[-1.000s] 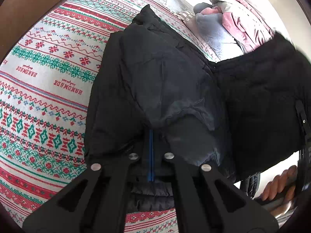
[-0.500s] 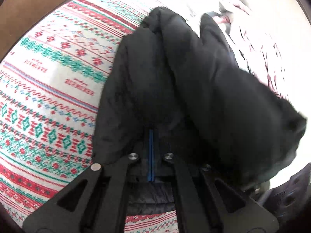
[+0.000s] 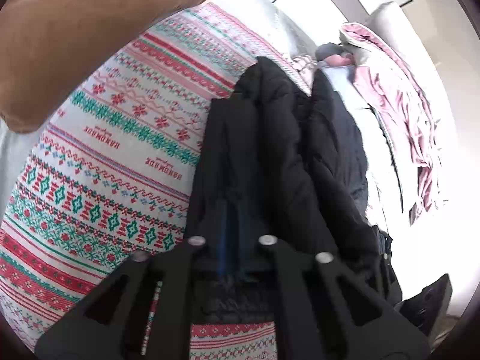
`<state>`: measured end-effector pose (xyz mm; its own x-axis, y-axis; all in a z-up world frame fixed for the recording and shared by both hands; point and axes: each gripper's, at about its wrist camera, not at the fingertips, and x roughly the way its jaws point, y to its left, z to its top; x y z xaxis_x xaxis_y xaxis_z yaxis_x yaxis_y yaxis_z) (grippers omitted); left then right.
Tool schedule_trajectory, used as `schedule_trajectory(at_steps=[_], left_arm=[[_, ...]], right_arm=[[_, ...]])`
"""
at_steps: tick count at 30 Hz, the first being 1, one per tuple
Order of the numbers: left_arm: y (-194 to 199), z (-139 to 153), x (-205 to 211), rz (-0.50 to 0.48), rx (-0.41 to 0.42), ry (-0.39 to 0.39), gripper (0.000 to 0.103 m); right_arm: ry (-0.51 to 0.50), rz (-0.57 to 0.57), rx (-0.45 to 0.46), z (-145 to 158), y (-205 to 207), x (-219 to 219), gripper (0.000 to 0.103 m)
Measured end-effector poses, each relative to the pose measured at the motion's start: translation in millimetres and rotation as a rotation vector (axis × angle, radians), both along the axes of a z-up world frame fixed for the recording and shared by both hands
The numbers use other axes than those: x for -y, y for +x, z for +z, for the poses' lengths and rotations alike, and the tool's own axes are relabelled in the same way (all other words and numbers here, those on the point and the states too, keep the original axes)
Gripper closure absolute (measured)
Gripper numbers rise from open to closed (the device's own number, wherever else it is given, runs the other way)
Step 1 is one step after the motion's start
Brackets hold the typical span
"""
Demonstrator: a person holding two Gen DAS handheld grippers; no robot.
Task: Fold large clothes
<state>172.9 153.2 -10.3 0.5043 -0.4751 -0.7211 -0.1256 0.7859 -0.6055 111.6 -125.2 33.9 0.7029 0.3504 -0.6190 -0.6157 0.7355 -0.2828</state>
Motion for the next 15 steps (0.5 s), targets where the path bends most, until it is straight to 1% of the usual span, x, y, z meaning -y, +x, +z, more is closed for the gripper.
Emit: schedule_trajectory(at_steps=[1,3,5,7,9,10,11,12,13,15], left_arm=[[-3.4,3.3,-1.9,-0.003,0.018,0.012,0.071],[-9.8,13.9,0.7,0.004,0.055,0.045,0.065],[-11.9,26.7,1.1,0.01,0.106,0.075,0.063],[-9.8,34.7,-0.8,0.017,0.155,0.053,0.056],[-8.9,46.2,1.5,0.01,0.214,0.023,0.05],[-5.5,55.6,9.5,-0.01,0.251,0.02,0.046],[-3.1,58.7,15.8,-0.031,0.271,0.027,0.043],[-0.2,61.1,25.4,-0.055,0.283,0.045,0.039],[5.2,63.0,40.3,-0.101,0.282,0.091,0.038],[11.9,60.2,58.5,-0.138,0.265,0.164,0.038]], right_arm=[[0.04,0.015,-0.02,8.9,-3.3,8.2,0.038],[0.105,0.028,-0.045,24.2,-10.3,25.6,0.038],[0.142,0.034,-0.064,34.4,-14.4,42.5,0.038],[0.164,0.039,-0.075,41.9,-21.0,62.4,0.038],[0.144,0.022,-0.063,44.1,-21.3,75.0,0.038],[0.124,0.008,-0.052,42.0,-25.0,76.3,0.038],[0.101,-0.005,-0.046,38.9,-26.1,76.1,0.037],[0.084,-0.011,-0.053,33.6,-29.1,71.5,0.038],[0.072,-0.014,-0.067,28.2,-29.8,66.7,0.038],[0.035,-0.014,-0.086,13.5,-26.2,57.5,0.038]])
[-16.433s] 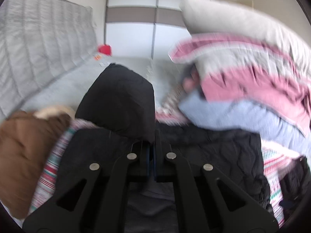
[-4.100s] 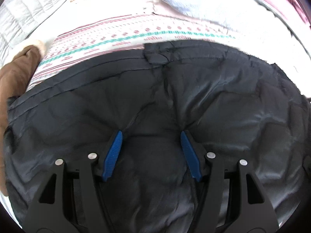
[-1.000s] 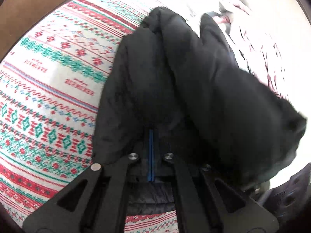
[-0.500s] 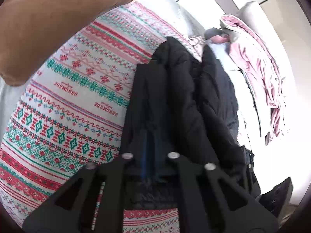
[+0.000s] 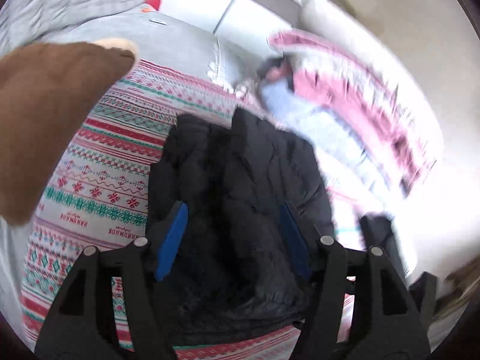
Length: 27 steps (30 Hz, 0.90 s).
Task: Fold large clothes
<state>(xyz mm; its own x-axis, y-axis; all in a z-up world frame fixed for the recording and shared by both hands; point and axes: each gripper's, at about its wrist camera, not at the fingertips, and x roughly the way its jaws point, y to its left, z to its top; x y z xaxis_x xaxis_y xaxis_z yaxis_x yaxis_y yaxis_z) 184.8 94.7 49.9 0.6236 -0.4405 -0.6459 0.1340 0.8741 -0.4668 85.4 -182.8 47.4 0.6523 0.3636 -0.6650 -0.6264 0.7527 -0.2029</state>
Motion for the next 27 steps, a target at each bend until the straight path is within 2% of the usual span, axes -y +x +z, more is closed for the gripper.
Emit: schedule_trajectory(at_steps=[2,3,4,5,6,7,9,14,17,19,21,24,27], left_arm=[[5.8,-8.8,18.0,-0.017,-0.025,0.067,0.038],[6.9,-12.9,25.8,-0.027,-0.035,0.097,0.039],[5.1,-15.4,29.2,-0.032,-0.034,0.118,0.054],[3.9,-17.3,35.1,-0.038,-0.035,0.162,0.066],[3.0,-18.3,37.5,-0.038,-0.044,0.185,0.083],[1.0,-18.7,38.0,-0.03,-0.055,0.192,0.088],[-5.8,-14.5,36.7,-0.026,-0.052,0.156,0.093],[-45.9,4.8,38.3,-0.018,0.022,0.149,0.096],[-73.2,4.3,37.9,-0.007,0.043,0.174,0.096],[-81.0,-7.9,36.6,0.02,0.019,0.199,0.096],[-75.4,-29.4,34.4,0.039,-0.057,0.235,0.096],[-62.9,-56.9,28.4,0.061,-0.142,0.241,0.095],[-57.9,-67.5,26.6,0.075,-0.16,0.251,0.095]], right_arm=[[-0.056,0.005,0.015,-13.7,1.7,-10.8,0.039],[-0.067,0.005,0.019,-19.2,0.5,-12.7,0.048],[-0.065,0.004,0.022,-22.2,1.4,-13.6,0.057],[-0.056,0.001,0.023,-22.9,2.8,-13.6,0.077],[-0.04,-0.005,0.019,-21.7,5.2,-11.8,0.085],[-0.02,-0.008,0.022,-19.3,5.7,-9.9,0.087],[-0.007,-0.006,0.037,-13.1,6.8,-4.4,0.091],[-0.03,0.021,0.066,-13.1,-8.1,-1.6,0.093],[-0.036,0.042,0.067,-14.6,-18.0,-3.6,0.093],[-0.047,0.056,0.062,-17.3,-22.3,-5.8,0.093],[-0.076,0.072,0.048,-25.0,-26.9,-10.6,0.093],[-0.119,0.089,0.006,-43.1,-27.1,-19.1,0.093],[-0.085,0.078,-0.059,-52.6,-14.9,-18.6,0.093]])
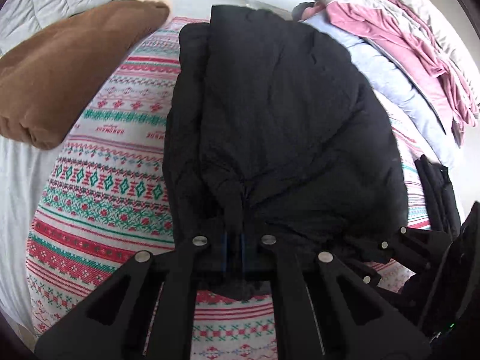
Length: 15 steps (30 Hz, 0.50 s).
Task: Fold large clothes
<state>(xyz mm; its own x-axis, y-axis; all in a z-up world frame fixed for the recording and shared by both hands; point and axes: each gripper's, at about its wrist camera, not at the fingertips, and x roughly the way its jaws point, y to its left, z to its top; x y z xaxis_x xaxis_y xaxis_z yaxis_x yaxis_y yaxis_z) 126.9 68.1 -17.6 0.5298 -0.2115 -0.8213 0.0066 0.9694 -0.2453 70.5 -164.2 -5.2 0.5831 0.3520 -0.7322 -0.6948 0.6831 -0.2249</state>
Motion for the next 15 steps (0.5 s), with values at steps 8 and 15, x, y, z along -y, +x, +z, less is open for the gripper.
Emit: schedule_trajectory(at_steps=[8,15], left_arm=[[-0.9,-12.4,12.1,-0.02,0.011,0.065,0.094],[-3.8,-13.3,6.4,-0.029,0.01,0.044,0.093]], right_arm=[[0.064,-0.017,-0.142,5.8,9.1,13.6,0.081],[0.349,-0.179,-0.085,72.5,15.8,94.5,0.066]])
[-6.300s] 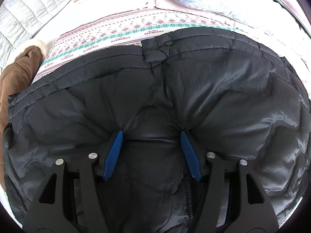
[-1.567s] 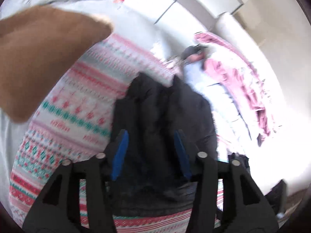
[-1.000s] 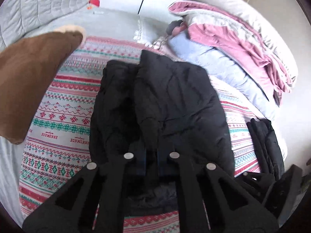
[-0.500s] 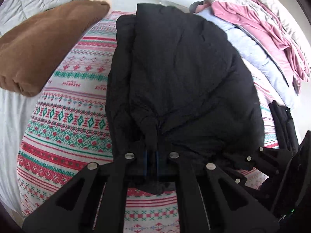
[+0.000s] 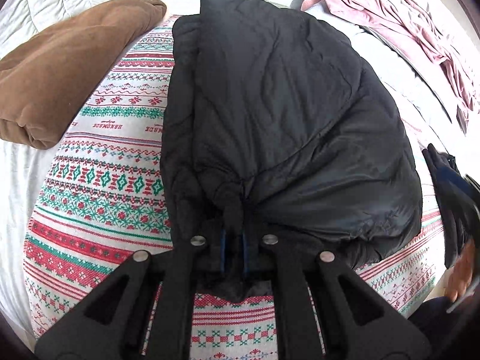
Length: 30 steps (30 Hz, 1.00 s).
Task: Fold large clothes
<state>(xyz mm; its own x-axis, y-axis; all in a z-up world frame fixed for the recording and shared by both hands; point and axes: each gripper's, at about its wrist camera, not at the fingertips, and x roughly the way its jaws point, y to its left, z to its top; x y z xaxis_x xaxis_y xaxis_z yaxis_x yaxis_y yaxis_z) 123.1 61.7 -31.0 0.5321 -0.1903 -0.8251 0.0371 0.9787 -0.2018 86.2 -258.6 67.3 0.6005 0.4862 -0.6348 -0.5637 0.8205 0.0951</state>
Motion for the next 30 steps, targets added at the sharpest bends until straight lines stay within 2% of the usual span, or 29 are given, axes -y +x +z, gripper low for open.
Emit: schedule_trajectory(at_steps=[3,5,11,13,18,21,24,27,30], left_arm=[[-1.3,0.1,0.6,-0.004,0.004,0.009,0.093],[-1.7,0.9,0.4,-0.005,0.003,0.01,0.092],[-0.7,11.4,1.6,-0.008,0.013,0.035,0.087],[-0.8,21.4,-0.9,0.001,0.04,0.038,0.087],[3.5,55.6,-7.6,0.007,0.131,-0.058,0.087],[15.7,70.5,-0.3,0.001,0.148,-0.049,0.087],[17.4,97.7,-7.7,0.033,0.245,-0.048,0.086],[19.5,121.9,-25.1,0.068,0.335,-0.139,0.078],[41.0,122.5,-3.0,0.013,0.31,-0.088,0.076]], right_arm=[[0.022,-0.179,-0.134,-24.1,33.8,30.5,0.066],[0.04,-0.203,-0.208,-44.8,46.8,35.4,0.066],[0.039,-0.246,-0.304,-75.6,59.5,36.1,0.066],[0.034,-0.251,-0.318,-80.3,61.7,27.9,0.066],[0.018,-0.257,-0.313,-83.7,64.8,19.7,0.066],[0.021,-0.261,-0.321,-86.4,66.1,17.4,0.066],[0.009,-0.258,-0.324,-88.6,66.1,14.9,0.066],[-0.004,-0.257,-0.316,-88.9,64.6,10.6,0.066],[-0.013,-0.258,-0.315,-90.0,64.6,7.1,0.066]])
